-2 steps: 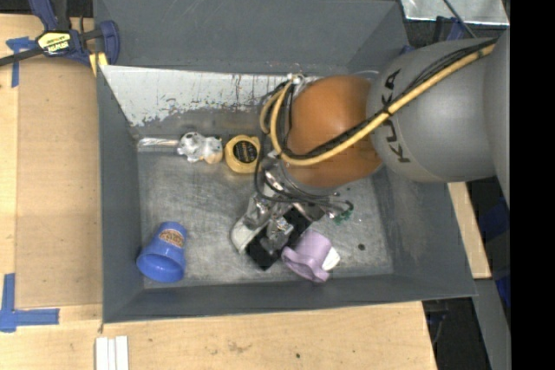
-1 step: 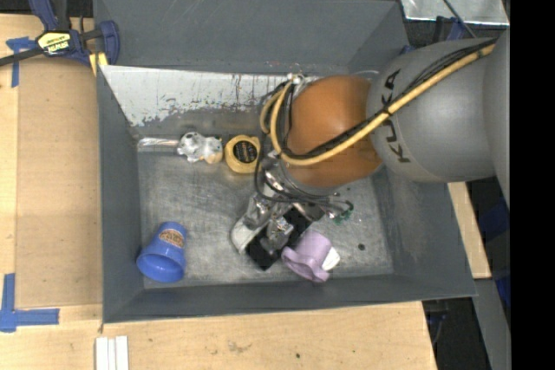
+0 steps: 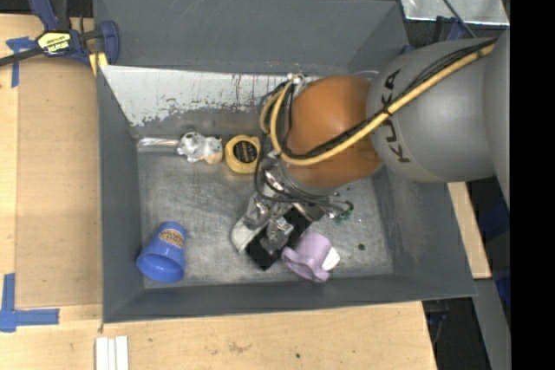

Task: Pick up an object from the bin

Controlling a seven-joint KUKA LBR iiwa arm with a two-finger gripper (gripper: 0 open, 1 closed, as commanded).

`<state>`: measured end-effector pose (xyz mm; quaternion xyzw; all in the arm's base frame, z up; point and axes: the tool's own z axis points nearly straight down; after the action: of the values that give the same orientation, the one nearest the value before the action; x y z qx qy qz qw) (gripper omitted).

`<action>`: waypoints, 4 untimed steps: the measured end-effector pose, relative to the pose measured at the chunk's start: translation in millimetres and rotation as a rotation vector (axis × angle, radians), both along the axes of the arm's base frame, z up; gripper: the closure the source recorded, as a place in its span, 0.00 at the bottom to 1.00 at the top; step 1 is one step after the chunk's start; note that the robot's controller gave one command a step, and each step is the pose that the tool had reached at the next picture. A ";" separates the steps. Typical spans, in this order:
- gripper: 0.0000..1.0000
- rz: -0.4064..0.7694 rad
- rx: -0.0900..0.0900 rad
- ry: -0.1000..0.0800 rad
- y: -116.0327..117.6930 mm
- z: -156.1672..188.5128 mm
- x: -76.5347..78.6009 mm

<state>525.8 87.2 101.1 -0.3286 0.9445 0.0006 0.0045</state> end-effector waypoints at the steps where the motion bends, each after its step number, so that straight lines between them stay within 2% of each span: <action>1: 1.00 0.000 0.000 0.000 0.0 0.0 0.0; 2: 0.00 0.000 -0.003 0.006 -1.5 -4.2 -2.2; 3: 0.00 0.000 -0.003 0.007 -1.6 -4.3 -2.4; 4: 1.00 0.015 0.002 -0.004 -16.1 -27.5 14.6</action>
Offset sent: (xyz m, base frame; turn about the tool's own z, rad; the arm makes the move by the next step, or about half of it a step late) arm 0.0000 0.0000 0.0000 0.0000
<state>540.4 71.1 73.6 -0.3355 0.9420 0.0007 0.0065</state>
